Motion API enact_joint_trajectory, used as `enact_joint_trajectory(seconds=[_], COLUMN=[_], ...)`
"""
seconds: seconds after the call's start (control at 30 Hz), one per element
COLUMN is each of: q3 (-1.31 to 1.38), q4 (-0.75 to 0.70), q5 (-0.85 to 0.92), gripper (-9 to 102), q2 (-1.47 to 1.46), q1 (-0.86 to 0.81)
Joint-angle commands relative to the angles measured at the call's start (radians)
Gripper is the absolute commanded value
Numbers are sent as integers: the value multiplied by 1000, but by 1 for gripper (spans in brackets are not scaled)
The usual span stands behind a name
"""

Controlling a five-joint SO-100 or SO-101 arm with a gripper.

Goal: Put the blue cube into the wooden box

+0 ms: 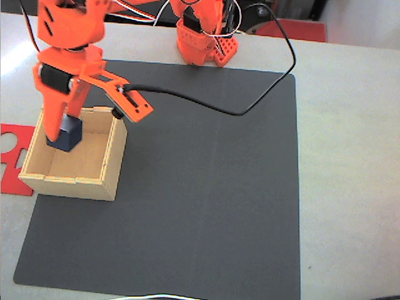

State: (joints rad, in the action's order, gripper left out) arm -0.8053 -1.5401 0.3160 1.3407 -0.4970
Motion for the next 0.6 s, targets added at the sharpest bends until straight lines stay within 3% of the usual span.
enact_joint_trajectory(seconds=[0.0,0.57], q3=[37,37], q4=[-15,-20], q5=[21,44], gripper=[0,0], q2=[37,-181], q1=[-37,-135])
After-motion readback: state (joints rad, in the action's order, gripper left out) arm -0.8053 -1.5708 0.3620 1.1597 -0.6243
